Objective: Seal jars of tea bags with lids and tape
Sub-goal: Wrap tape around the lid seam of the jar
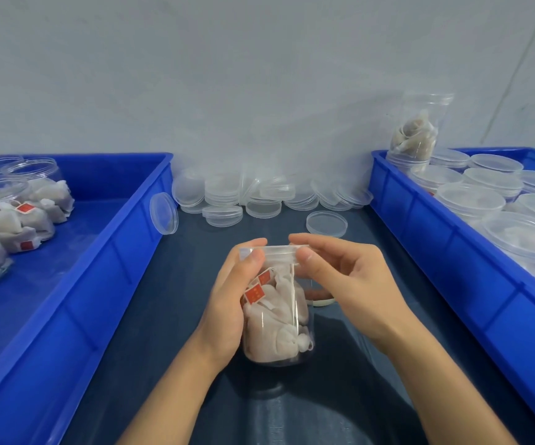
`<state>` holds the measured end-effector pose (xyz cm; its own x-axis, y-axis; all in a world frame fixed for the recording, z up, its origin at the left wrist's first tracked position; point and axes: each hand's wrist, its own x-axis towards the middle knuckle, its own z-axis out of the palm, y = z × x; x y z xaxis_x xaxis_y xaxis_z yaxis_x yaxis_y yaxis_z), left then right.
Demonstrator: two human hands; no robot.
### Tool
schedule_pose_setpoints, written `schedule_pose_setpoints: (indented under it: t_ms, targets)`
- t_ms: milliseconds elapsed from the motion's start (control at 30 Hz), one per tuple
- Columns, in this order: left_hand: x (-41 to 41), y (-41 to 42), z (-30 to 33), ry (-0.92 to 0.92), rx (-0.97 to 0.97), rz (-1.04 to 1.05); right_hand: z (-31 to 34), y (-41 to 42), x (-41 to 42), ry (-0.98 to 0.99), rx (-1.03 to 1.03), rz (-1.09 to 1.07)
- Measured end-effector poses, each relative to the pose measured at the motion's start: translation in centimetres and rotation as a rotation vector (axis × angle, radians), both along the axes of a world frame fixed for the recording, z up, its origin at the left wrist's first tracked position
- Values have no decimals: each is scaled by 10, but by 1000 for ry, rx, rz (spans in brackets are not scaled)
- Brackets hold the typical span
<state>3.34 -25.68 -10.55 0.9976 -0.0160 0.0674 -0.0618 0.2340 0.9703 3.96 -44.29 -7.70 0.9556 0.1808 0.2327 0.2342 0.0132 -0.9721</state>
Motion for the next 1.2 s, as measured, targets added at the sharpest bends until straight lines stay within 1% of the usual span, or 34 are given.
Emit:
schedule_pose_setpoints:
  t_ms: [200, 433, 533, 700, 833, 1067, 1200]
  targets:
    - [2, 1, -4, 10, 27, -11, 0, -4, 2, 28, 27, 11]
    - [3, 1, -4, 23, -2, -3, 0, -3, 1, 31, 33, 43]
    - [4, 1, -4, 33, -8, 1, -2, -2, 1, 15, 2, 43]
    - [6, 2, -5, 35, -29, -9, -1, -5, 3, 46, 30, 72]
    - [6, 1, -4, 42, -50, -6, 0, -5, 3, 58, 39, 65]
    - [6, 4, -5, 42, -28, -21, 2, -10, 1, 75, 49, 65]
    - [4, 5, -5, 56, -30, -23, 3, -8, 0, 51, 17, 59]
